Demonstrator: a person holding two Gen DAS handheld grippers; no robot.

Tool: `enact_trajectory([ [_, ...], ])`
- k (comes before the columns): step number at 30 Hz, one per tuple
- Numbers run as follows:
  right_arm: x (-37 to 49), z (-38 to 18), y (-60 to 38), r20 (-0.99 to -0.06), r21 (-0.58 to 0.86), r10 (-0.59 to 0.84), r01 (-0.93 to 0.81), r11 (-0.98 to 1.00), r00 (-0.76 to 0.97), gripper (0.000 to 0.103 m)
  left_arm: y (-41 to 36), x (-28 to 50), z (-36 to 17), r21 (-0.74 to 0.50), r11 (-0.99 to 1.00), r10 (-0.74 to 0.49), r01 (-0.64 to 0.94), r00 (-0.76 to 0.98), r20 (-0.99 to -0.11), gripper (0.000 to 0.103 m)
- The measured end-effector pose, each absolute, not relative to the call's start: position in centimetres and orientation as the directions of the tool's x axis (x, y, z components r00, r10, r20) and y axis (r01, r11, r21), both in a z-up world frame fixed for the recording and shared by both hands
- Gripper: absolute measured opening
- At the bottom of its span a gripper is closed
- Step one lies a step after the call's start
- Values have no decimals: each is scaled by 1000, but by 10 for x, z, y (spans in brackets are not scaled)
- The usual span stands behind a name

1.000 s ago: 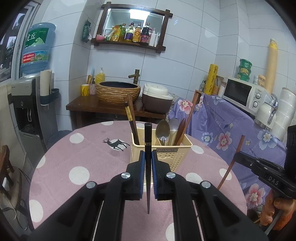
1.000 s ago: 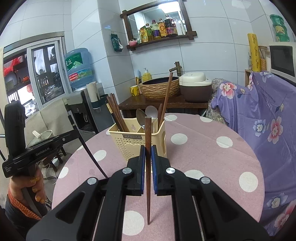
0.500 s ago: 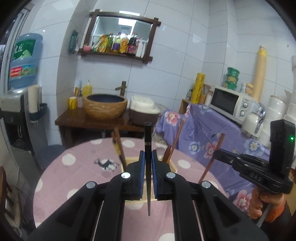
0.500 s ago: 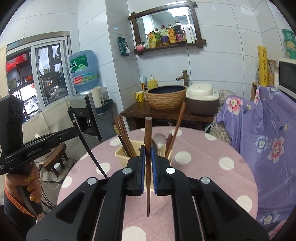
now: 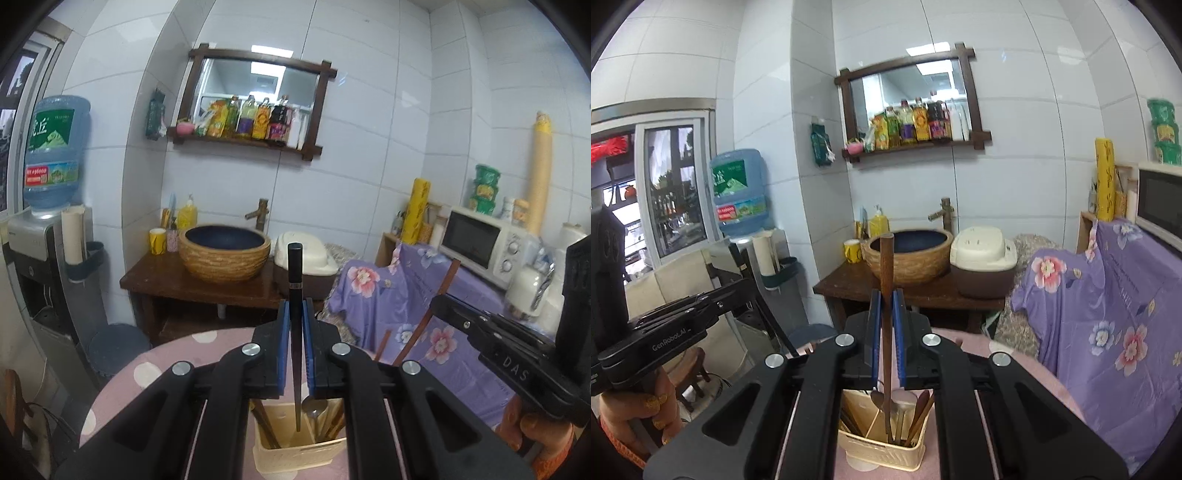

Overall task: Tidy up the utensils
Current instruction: 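Carry both chopsticks over the basket and lower them in with both tools, then open both tools and withdraw them from the basket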

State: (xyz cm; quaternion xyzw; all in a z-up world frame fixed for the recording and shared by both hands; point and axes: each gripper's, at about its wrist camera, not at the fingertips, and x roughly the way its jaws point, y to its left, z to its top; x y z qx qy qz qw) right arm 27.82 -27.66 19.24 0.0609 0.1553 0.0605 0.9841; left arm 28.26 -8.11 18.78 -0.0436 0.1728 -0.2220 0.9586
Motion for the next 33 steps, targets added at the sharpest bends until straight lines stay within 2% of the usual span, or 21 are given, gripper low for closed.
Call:
enact_trajectory([
  [9,301,115,-276,-409,152,118,-59,987,905,7,-89,295,105,-153,920,-391,361,820,-417,8],
  [14,301,97,-274,-410,137,96,-43,990,907,7,-91,299,76,-156,928,-372,339,807,-458,8],
  [18,295,93,-275,-384,112,64,-23,993,921,9,-89,290,74,-151,925,-379,349,822,-425,9],
  [19,293,93,-275,-381,109,60,-19,994,923,16,-88,286,76,-138,926,-376,351,829,-414,10],
  [20,290,94,-276,-372,111,62,-22,994,926,27,-88,282,78,-127,928,-372,352,836,-404,15],
  [22,279,95,-278,-342,103,49,-14,995,938,43,-84,272,82,-122,928,-371,352,847,-381,36],
  [23,272,95,-278,-324,88,35,-7,996,945,44,-80,265,84,-129,929,-370,347,856,-362,55],
  [24,265,95,-277,-315,76,26,-2,997,949,44,-75,259,86,-133,931,-366,341,865,-344,66],
  [25,258,93,-277,-308,65,9,11,998,951,47,-71,252,87,-133,933,-360,335,873,-329,69],
  [26,250,91,-276,-303,60,-5,25,998,953,57,-67,243,87,-124,936,-353,330,882,-313,75],
  [27,238,87,-277,-291,63,-13,32,997,956,62,-64,234,86,-109,938,-347,329,888,-303,83],
  [28,225,81,-277,-278,71,-13,34,997,960,70,-61,225,84,-95,942,-337,323,894,-295,87],
  [30,204,68,-276,-284,71,-16,38,997,959,72,-54,202,76,-78,944,-328,319,903,-277,95],
  [33,163,44,-270,-301,60,-45,66,996,952,79,-42,168,55,-66,950,-310,304,911,-273,98],
])
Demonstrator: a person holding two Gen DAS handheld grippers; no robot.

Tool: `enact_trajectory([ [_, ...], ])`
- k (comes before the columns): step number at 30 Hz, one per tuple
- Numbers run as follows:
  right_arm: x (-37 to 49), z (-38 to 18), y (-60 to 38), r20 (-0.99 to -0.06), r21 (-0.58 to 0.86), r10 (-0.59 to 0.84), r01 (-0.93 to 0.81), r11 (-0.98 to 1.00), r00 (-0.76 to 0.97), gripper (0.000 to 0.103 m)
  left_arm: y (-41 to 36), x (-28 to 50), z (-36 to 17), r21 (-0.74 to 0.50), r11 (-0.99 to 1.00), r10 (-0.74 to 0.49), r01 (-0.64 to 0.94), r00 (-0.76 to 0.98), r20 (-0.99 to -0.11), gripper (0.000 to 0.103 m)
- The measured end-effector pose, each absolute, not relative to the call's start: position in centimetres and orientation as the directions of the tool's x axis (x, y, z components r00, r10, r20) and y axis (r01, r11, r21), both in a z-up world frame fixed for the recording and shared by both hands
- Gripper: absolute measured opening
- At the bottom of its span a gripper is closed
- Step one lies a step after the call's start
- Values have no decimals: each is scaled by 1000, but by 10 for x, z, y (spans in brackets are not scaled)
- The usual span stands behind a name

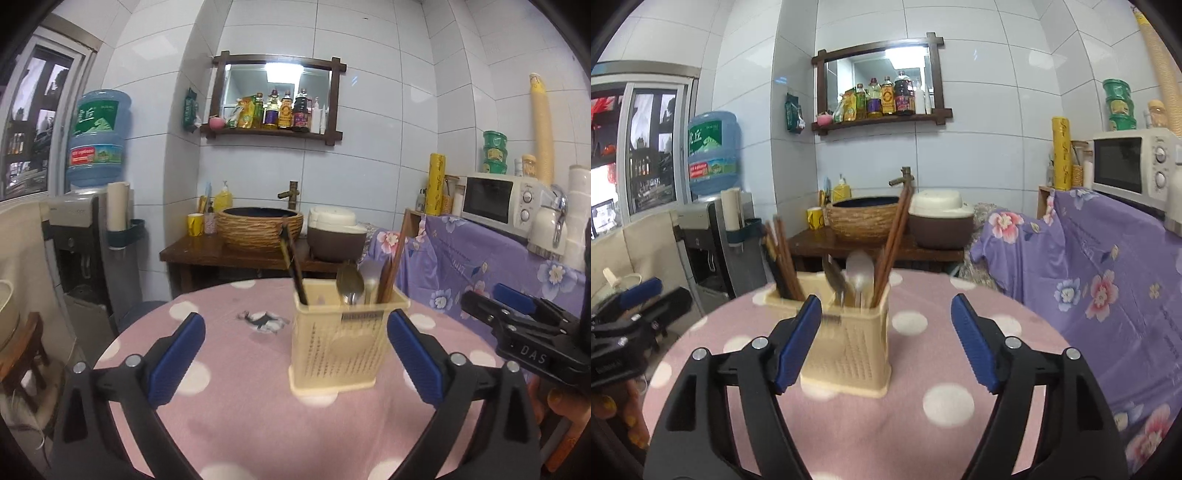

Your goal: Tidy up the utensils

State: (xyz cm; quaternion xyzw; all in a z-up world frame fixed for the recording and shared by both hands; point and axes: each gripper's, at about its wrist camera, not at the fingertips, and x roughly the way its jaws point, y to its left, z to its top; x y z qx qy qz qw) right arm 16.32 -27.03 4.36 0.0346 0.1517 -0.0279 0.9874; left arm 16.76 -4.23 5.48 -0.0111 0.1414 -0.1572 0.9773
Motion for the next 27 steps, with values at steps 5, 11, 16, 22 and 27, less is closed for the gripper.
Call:
enact_trajectory([
  [5,86,6,-247,-255,0,-137,142,990,957,84,-27,106,20,-72,967,-256,246,924,-282,98],
  [11,12,-21,-222,-221,-32,-165,162,986,961,91,-14,49,-12,-42,982,-189,185,941,-282,98],
  [16,-21,-24,-212,-186,-47,-154,147,988,970,93,-3,23,-10,-29,988,-153,150,967,-203,98],
  [22,-23,-25,-214,-212,-28,-154,152,988,965,94,-7,18,-8,-9,984,-175,177,967,-184,98],
  [27,-19,-25,-214,-222,-26,-150,148,989,964,94,-11,13,-10,6,983,-178,182,969,-173,98],
])
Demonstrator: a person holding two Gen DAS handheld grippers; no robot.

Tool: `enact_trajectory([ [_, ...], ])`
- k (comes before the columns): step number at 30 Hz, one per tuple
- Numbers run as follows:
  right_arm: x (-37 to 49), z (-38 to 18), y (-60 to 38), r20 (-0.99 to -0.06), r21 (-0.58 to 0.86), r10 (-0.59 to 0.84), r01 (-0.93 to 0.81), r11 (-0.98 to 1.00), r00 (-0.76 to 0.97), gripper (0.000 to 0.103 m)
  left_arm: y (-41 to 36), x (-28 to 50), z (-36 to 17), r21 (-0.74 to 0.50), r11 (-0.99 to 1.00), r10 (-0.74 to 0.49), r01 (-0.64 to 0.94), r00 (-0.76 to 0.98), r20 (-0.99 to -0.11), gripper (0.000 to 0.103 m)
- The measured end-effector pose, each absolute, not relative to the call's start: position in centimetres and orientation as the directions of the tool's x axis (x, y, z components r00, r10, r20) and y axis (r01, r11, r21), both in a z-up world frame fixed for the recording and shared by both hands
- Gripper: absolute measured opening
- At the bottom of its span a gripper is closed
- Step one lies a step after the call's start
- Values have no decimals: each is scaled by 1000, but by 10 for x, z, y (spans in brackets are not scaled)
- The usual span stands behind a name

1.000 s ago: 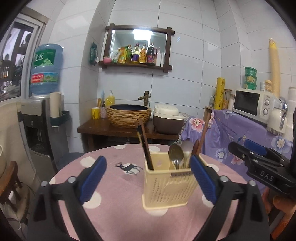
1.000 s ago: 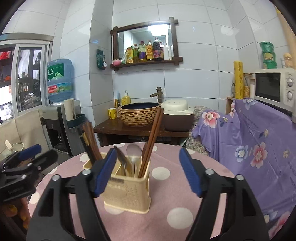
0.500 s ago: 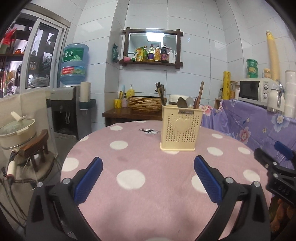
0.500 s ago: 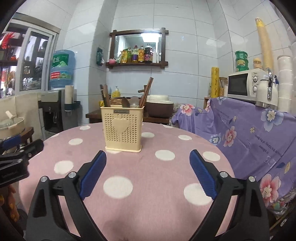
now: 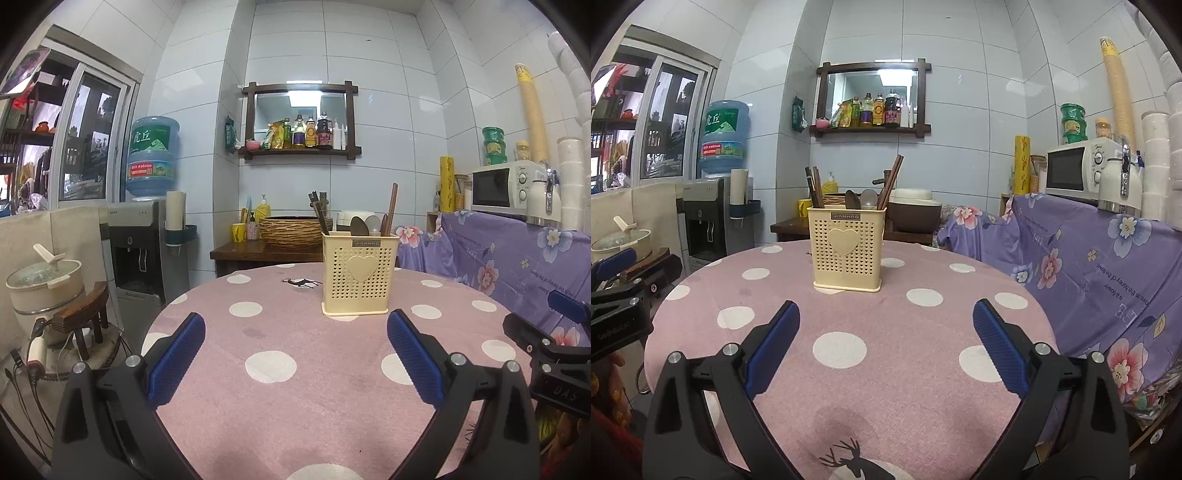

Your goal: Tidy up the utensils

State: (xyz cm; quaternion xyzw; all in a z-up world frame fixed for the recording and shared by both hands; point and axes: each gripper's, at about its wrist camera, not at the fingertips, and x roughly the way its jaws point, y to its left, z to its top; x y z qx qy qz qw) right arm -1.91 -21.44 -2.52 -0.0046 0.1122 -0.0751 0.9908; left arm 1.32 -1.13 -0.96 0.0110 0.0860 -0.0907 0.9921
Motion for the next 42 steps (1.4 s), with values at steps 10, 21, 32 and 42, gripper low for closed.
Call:
enact_trajectory([
  [10,-19,-25,-215,-214,-25,-146,144,989,966,94,-13,12,-9,8,982,-183,187,969,-168,98],
  [21,-21,-25,-216,-216,-25,-144,142,990,966,94,-13,12,-8,4,983,-181,185,969,-170,98],
  [32,-21,-24,-216,-215,-26,-143,141,990,966,94,-13,13,-9,-4,982,-187,190,967,-175,98],
  [42,-21,-23,-217,-219,-23,-137,135,991,966,94,-13,14,-9,-5,981,-190,192,966,-178,98],
])
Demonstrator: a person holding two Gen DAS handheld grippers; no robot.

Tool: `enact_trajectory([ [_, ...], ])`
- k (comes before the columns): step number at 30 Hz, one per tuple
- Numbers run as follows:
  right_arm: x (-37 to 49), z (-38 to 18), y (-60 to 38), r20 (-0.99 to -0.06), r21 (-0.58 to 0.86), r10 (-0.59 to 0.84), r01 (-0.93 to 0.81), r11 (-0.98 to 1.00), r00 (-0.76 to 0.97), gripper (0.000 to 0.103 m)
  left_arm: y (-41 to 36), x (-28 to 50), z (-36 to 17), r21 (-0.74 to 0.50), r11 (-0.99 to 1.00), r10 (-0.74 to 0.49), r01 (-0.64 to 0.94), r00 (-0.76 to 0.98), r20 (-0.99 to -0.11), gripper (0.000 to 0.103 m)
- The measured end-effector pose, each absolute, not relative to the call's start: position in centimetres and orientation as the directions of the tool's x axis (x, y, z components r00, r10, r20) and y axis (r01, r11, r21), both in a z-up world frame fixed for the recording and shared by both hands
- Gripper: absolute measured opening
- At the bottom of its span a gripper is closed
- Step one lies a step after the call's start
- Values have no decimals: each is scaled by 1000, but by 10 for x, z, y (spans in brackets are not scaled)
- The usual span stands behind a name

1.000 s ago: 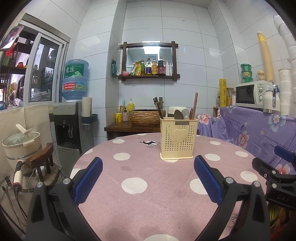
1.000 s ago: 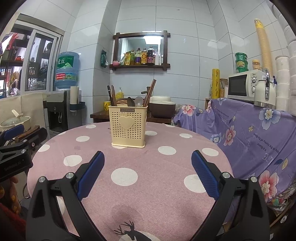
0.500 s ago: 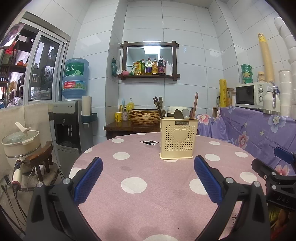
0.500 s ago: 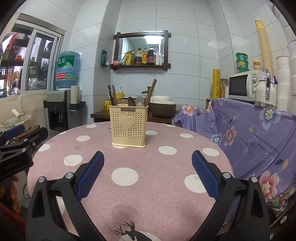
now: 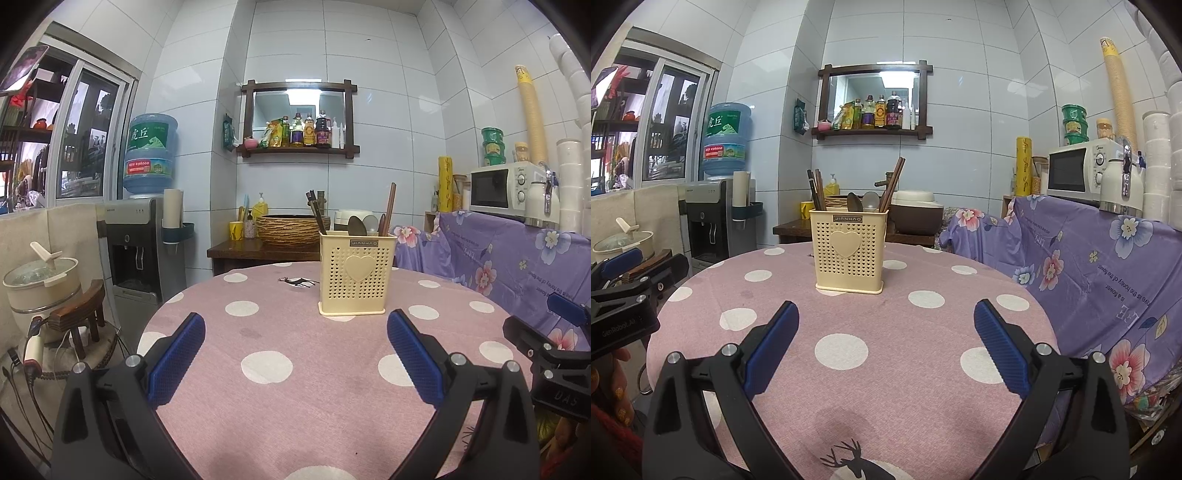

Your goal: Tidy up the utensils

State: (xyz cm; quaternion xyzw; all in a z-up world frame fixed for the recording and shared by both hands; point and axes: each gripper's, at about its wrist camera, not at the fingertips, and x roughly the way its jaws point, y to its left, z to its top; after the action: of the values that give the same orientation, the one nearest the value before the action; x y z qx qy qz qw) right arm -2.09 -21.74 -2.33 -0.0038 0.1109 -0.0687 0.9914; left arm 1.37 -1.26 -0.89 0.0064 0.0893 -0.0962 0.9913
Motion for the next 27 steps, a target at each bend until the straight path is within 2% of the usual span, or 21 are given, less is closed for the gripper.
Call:
enact_trajectory([
  [15,-21,-22,-216,-215,-26,-139,136,990,967,94,-9,16,-15,-32,980,-199,197,959,-203,98],
  [27,-21,-22,-216,-216,-25,-138,136,990,967,95,-9,13,-14,-27,981,-193,192,963,-186,98],
])
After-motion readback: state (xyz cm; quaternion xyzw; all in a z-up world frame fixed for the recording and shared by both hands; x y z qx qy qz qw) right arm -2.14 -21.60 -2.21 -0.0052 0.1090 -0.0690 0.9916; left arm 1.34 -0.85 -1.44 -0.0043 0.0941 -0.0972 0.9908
